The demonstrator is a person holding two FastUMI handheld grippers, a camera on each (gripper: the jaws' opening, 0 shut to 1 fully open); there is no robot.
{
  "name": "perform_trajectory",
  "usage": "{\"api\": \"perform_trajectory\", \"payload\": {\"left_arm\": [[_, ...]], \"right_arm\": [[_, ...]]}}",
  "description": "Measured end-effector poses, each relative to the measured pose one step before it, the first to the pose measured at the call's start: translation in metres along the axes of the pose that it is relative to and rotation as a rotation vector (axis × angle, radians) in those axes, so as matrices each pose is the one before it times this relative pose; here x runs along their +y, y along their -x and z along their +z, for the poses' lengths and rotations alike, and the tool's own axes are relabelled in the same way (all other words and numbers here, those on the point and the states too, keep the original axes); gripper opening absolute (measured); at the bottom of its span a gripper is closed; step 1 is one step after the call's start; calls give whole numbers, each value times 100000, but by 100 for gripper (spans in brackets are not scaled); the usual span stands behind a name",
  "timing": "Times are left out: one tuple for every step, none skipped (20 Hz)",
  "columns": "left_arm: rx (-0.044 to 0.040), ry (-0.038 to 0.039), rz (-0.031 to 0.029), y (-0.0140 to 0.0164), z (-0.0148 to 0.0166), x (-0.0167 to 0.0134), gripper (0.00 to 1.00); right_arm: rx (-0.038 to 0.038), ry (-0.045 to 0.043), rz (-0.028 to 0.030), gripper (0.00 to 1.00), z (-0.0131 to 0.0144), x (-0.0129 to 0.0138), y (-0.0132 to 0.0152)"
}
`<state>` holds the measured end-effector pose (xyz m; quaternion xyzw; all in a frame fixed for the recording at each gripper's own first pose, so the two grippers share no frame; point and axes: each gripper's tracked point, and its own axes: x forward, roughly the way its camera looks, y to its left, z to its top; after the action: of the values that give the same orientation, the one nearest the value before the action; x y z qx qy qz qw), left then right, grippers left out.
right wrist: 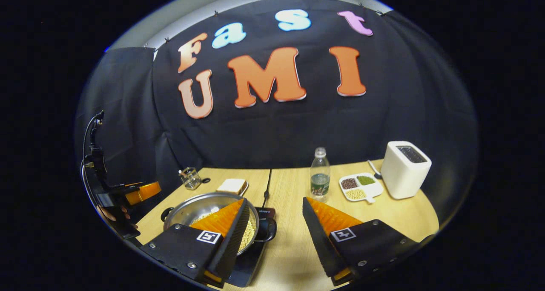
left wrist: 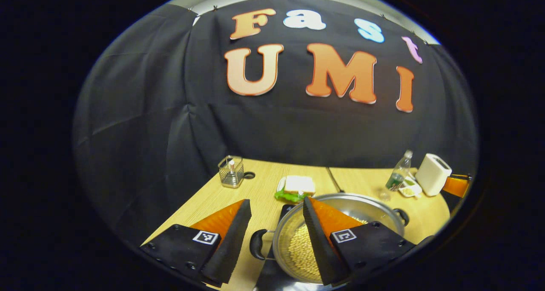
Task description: First push the handle of the pot to place it horizontally, then grasp the pot with both hands and set it on the induction cooktop.
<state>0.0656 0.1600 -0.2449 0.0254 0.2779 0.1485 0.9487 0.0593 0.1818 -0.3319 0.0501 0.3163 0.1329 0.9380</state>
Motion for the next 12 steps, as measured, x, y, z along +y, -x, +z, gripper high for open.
{"api": "perform_trajectory", "payload": {"left_arm": [[-3233, 371, -1771, 1154, 1501, -687, 81], [-4496, -226, -1572, 1241, 1477, -651, 81], [-3779, -393, 316, 1233, 1665, -94, 82], [-3402, -277, 321, 1205, 1517, 9, 81], [-2997, 223, -170, 1044, 1583, -170, 79], [-3031, 1064, -770, 1010, 1648, -283, 80], [-2504, 1050, -2006, 807, 1523, -354, 82], [-1398, 526, -748, 965, 1149, -144, 84], [-1731, 210, -316, 740, 1219, -93, 84], [-1638, 145, 159, 728, 1057, 42, 83], [-2231, -389, 50, 673, 1062, -45, 90], [-1951, -46, 104, 569, 1391, -38, 84]], "right_arm": [[-4121, 396, 880, 79, 1250, -31, 1337], [-5420, 769, 1366, 80, 1602, 112, 1495], [-4202, 1353, 673, 79, 1416, -91, 1454], [-3497, 1787, -342, 79, 1347, -386, 1389], [-3101, 1935, -885, 79, 1542, -593, 1331], [-3319, 1135, -1104, 80, 1364, -1110, 2203], [-2671, 792, -998, 81, 1412, -592, 1430], [-2351, 144, -930, 82, 1242, -495, 1043], [-3142, 265, -420, 88, 1359, -265, 869], [-2878, 149, -782, 92, 1331, -511, 713], [-3070, 255, -215, 87, 1182, -413, 577], [-2691, 628, -354, 95, 1208, -339, 623]]}}
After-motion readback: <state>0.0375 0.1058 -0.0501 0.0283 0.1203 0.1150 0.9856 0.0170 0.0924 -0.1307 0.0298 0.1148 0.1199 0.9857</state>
